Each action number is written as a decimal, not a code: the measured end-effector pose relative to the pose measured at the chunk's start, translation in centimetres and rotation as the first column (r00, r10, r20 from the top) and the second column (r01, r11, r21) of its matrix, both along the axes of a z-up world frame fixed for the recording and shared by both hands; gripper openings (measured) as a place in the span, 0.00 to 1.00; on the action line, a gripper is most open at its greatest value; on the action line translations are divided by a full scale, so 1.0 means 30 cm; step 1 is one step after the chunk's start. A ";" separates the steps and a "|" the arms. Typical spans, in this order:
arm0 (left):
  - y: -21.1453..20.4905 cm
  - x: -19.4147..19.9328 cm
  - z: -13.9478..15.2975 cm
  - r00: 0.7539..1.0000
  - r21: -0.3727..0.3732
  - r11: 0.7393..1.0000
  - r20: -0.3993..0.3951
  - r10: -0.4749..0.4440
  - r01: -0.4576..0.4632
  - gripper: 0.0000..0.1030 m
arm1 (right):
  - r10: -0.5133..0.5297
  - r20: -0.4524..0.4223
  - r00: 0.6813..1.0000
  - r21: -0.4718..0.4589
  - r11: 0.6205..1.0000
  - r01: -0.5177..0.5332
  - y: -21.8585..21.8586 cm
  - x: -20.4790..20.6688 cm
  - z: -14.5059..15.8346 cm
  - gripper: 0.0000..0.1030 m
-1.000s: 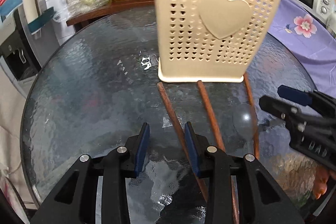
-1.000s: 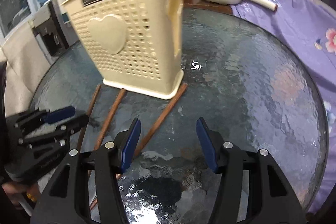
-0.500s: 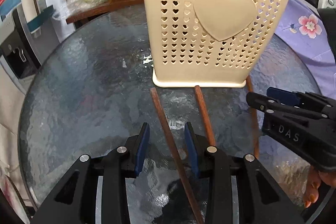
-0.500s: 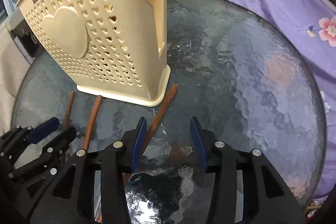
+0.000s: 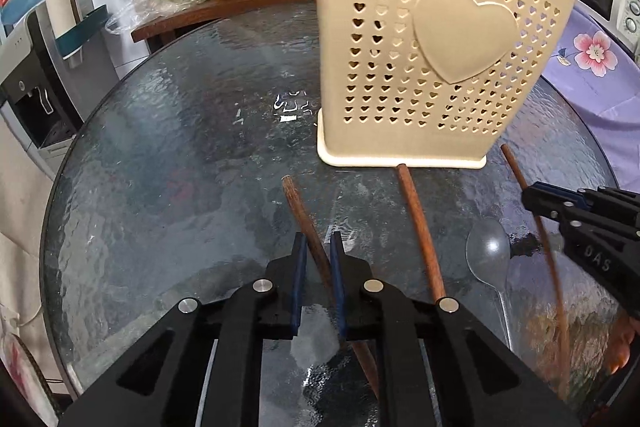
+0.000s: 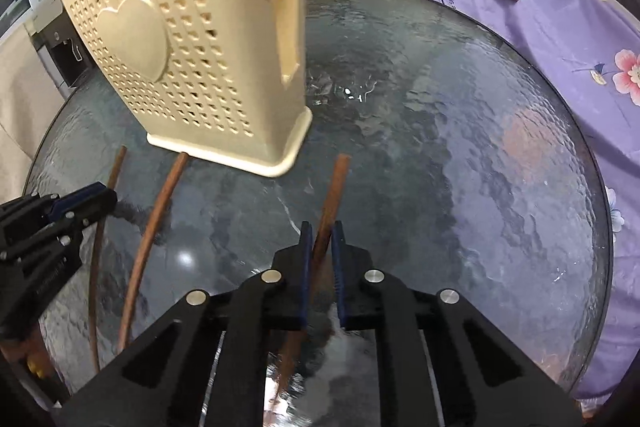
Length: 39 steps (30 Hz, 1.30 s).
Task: Organize utensils
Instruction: 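Close right tool on a brown chopstick while left tool closes on another brown chopstick, then lift both brown chopsticks up toward the cream basket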
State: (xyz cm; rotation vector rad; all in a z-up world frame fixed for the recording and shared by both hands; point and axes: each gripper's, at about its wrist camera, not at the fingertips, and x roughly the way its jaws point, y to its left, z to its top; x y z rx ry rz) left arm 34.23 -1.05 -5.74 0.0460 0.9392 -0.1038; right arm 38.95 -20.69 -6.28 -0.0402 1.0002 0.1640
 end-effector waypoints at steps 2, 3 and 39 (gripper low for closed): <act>0.004 0.008 0.000 1.000 -0.001 1.000 -0.003 0.009 -0.009 0.12 | 0.002 -0.008 1.000 0.005 1.000 -0.002 -0.014 0.003 0.001 0.09; 0.001 0.013 0.000 1.000 0.002 1.000 -0.007 0.015 -0.015 0.12 | 0.004 -0.010 1.000 0.002 1.000 -0.004 -0.015 0.009 0.002 0.09; 0.003 -0.073 0.104 0.995 -0.097 0.994 0.088 0.050 -0.041 0.06 | -0.068 0.099 0.993 0.239 0.970 0.043 -0.092 -0.050 0.116 0.07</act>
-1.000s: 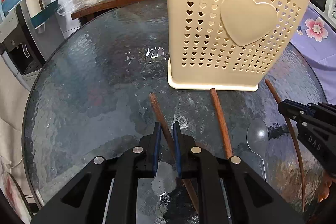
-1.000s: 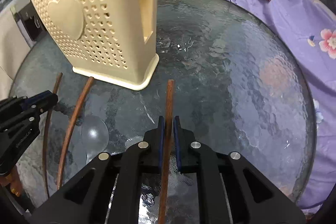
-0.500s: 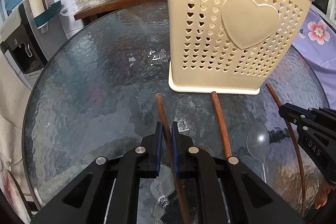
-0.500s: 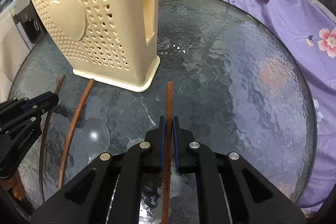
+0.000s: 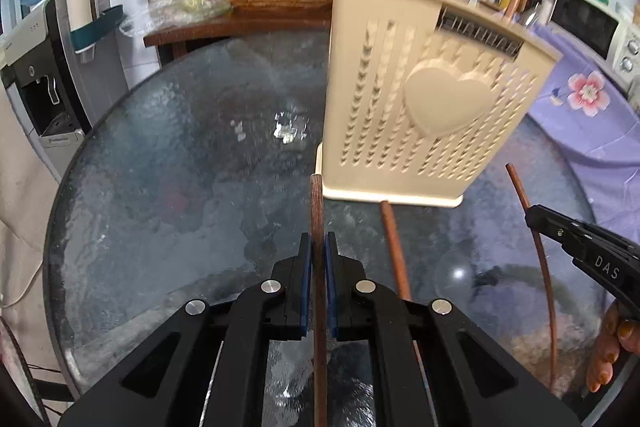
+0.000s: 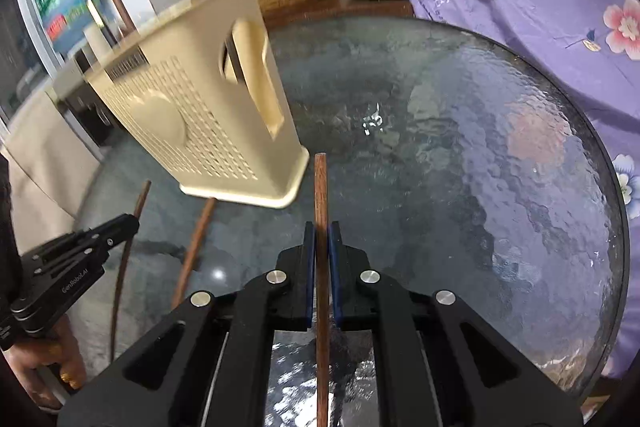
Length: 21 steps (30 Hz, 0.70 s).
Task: Organize utensils
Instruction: 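Lift both brown chopsticks up toward the cream basket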
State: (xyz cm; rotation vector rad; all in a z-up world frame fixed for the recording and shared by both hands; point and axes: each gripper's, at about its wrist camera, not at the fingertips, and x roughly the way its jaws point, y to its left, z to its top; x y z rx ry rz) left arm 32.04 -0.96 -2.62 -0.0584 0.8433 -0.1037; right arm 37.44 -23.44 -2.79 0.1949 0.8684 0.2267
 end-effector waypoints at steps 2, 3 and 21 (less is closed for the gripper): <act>0.004 -0.026 0.036 1.000 -0.016 1.000 0.029 -0.007 0.007 0.06 | 0.003 0.033 0.999 0.033 0.999 -0.004 -0.018 -0.023 0.033 0.07; 0.004 -0.041 0.054 0.999 -0.022 1.000 0.043 -0.012 0.013 0.06 | 0.006 0.051 0.999 0.044 0.999 -0.008 -0.024 -0.035 0.050 0.07; 0.007 -0.175 0.222 0.985 -0.083 0.993 0.159 -0.065 0.079 0.06 | 0.057 0.207 0.977 0.112 0.990 -0.082 -0.061 -0.187 0.220 0.07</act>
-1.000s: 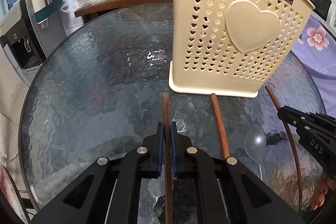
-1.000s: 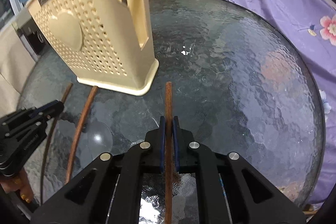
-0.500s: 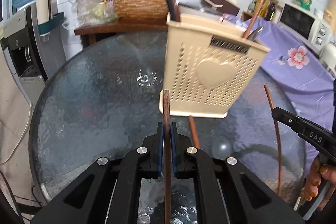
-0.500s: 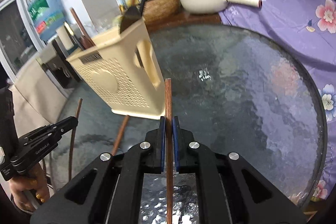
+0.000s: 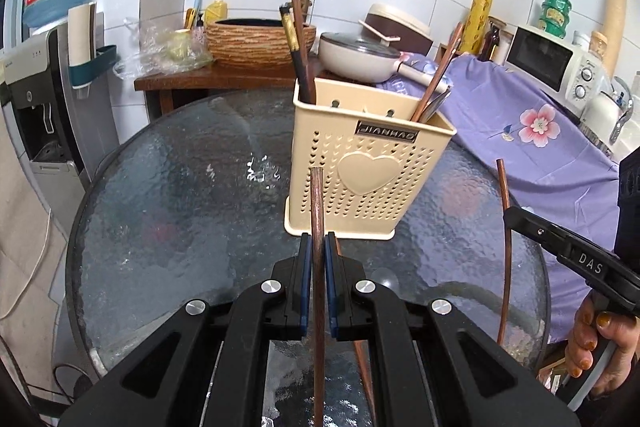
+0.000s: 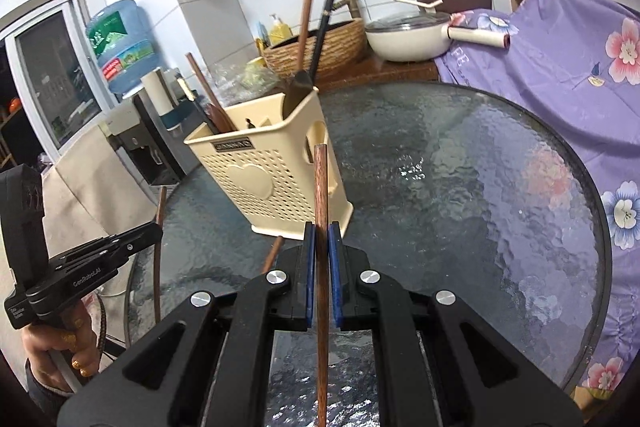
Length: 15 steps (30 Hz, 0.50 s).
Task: Organize utensils
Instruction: 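Lift both brown chopsticks up toward the cream basket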
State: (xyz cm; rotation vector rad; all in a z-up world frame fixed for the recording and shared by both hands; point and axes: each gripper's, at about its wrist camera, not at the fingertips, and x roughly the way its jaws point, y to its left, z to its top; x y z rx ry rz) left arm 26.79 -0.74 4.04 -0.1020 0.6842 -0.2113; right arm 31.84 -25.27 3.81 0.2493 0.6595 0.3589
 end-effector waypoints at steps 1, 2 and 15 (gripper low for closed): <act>-0.003 -0.010 0.011 1.000 -0.001 1.000 0.008 -0.003 0.003 0.06 | 0.005 0.009 1.000 -0.001 1.000 -0.005 -0.001 -0.010 0.009 0.07; -0.001 -0.016 0.017 1.000 -0.002 1.000 0.013 -0.006 0.006 0.06 | 0.008 0.015 1.000 -0.003 1.000 -0.008 -0.002 -0.016 0.014 0.07; -0.019 -0.091 0.101 0.996 -0.007 0.999 0.079 -0.040 0.040 0.06 | 0.062 0.097 0.993 -0.004 0.998 -0.062 -0.009 -0.116 0.110 0.07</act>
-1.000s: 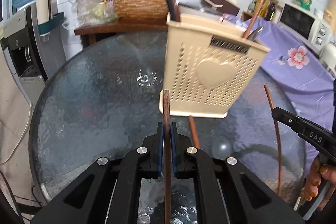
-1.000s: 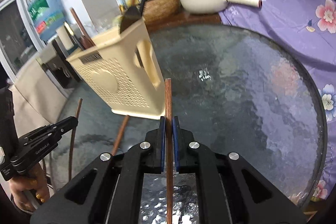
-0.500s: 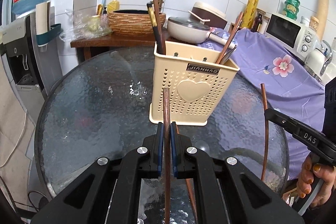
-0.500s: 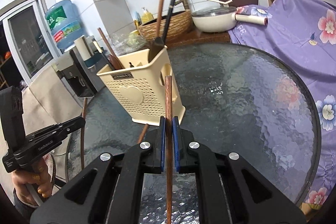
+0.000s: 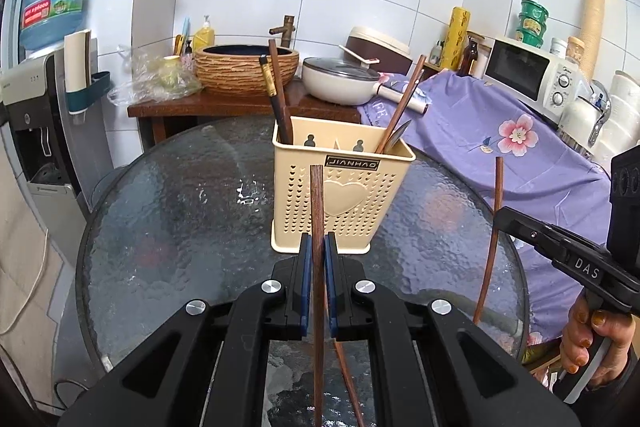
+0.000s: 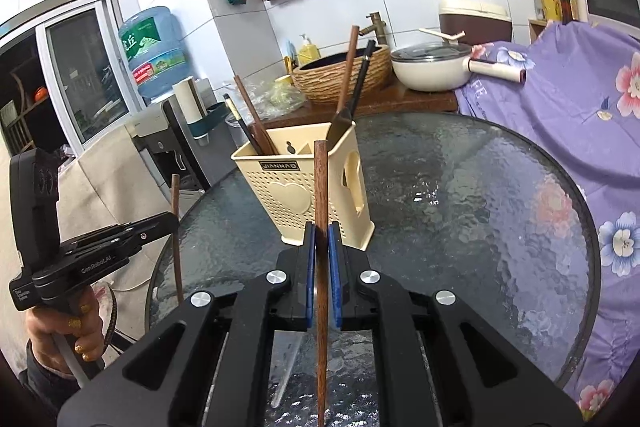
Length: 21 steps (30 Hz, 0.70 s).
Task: Organize utensils
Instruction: 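Lift both brown chopsticks up toward the cream basket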
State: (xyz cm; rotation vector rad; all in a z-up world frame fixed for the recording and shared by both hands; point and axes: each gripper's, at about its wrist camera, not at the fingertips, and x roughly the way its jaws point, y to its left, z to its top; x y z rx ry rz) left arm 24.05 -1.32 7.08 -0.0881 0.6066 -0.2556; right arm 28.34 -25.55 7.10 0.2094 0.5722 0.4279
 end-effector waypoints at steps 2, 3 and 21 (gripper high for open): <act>-0.003 -0.005 0.010 1.000 -0.001 1.000 0.007 -0.004 0.004 0.06 | 0.004 0.010 1.000 -0.002 1.000 -0.004 0.002 -0.010 0.014 0.07; -0.004 -0.009 0.017 1.000 -0.001 1.000 0.012 -0.005 0.005 0.06 | 0.004 0.015 1.000 -0.003 1.000 -0.004 0.004 -0.016 0.022 0.07; -0.021 -0.037 0.112 0.996 0.004 1.000 0.086 -0.009 0.009 0.06 | 0.036 0.080 0.996 -0.043 0.999 -0.032 0.059 -0.029 0.131 0.07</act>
